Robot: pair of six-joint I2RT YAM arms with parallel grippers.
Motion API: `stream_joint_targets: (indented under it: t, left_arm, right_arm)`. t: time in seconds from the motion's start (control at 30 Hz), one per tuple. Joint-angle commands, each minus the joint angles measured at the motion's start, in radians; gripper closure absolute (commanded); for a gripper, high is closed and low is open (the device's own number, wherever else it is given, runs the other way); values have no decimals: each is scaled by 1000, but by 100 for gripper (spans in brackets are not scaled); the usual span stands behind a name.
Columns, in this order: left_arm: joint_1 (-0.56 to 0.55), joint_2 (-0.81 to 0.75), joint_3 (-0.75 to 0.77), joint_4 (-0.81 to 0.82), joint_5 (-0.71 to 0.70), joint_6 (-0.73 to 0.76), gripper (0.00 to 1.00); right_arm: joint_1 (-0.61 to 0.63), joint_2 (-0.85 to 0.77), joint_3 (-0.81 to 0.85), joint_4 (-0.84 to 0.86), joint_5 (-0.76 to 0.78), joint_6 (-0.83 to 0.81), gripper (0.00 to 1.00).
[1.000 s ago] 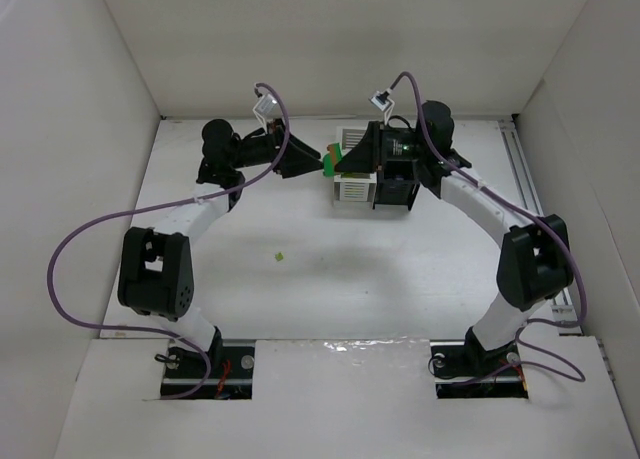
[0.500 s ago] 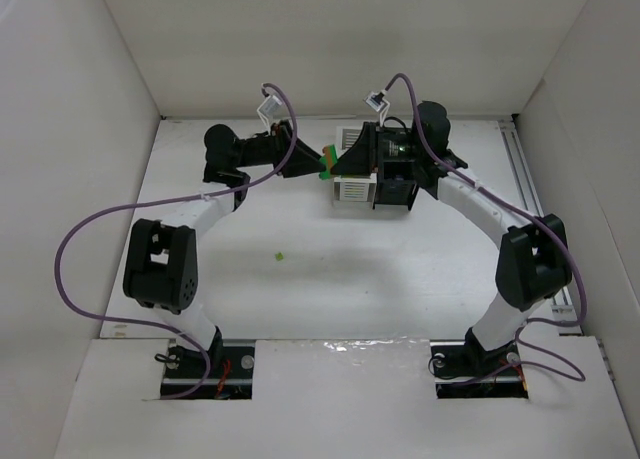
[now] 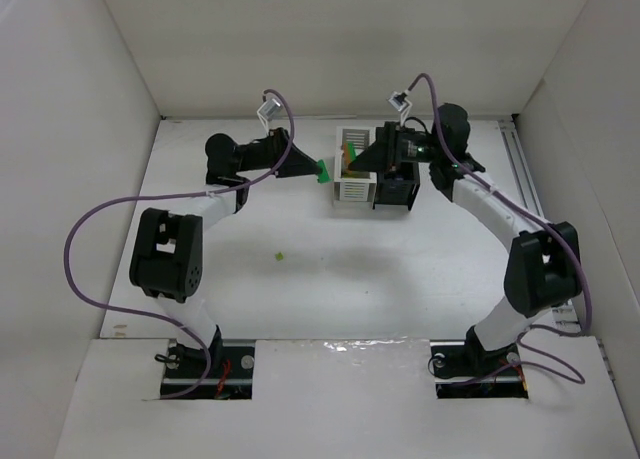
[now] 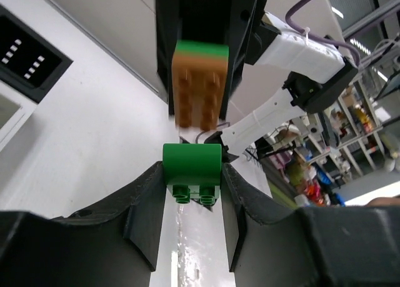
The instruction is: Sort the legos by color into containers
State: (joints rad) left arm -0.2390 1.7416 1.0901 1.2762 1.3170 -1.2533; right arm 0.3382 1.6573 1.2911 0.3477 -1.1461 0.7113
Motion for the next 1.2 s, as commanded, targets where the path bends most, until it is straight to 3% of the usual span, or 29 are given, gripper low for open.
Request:
stream_joint_targets:
  t: [0.0, 0.2, 0.23, 0.27, 0.33, 0.37, 0.4, 0.43, 0.5, 0.67, 0.73, 0.87, 1.17]
  left_arm:
    - [40, -19, -30, 403, 18, -68, 89]
    - [40, -51, -13, 212, -22, 64, 91]
    - [40, -62, 25, 125, -36, 210, 92]
    - [15, -94, 60, -192, -85, 345, 92]
    - [-26, -120, 252, -637, -192, 705, 95]
    - [-78, -105, 322, -814, -259, 968, 96]
    - [-98, -81, 388, -1023, -356, 1029, 98]
    - [-111, -53, 443, -1081, -377, 1054, 99]
    - [-120, 14, 545, -1145, -473, 1013, 100]
    - [-181, 126, 694, -1265, -685, 1080, 100]
    - [-218, 218, 819, -1363, -790, 1100, 100]
    - [-253, 340, 976, -1417, -855, 1128, 100]
    - [-299, 527, 1194, -1327, -866, 1115, 100]
  right_arm:
    - [-96, -105, -32, 60, 2, -19, 100]
    - [-197, -189, -124, 33, 11, -52, 100]
    - [-211, -217, -124, 13, 11, -88, 100]
    - [-225, -231, -137, -27, 23, -107, 100]
    - [-261, -273, -150, -64, 55, -154, 100]
    - [-274, -287, -159, -81, 68, -164, 100]
    - [-293, -300, -159, -105, 91, -164, 100]
    - [-303, -312, -170, -116, 100, -180, 100]
    - [-312, -346, -179, -163, 126, -208, 100]
    - [-323, -421, -199, -275, 328, -279, 100]
    - [-323, -456, -213, -314, 384, -320, 100]
    - [-323, -501, -234, -349, 529, -341, 100]
    - [-323, -534, -263, -406, 563, -352, 100]
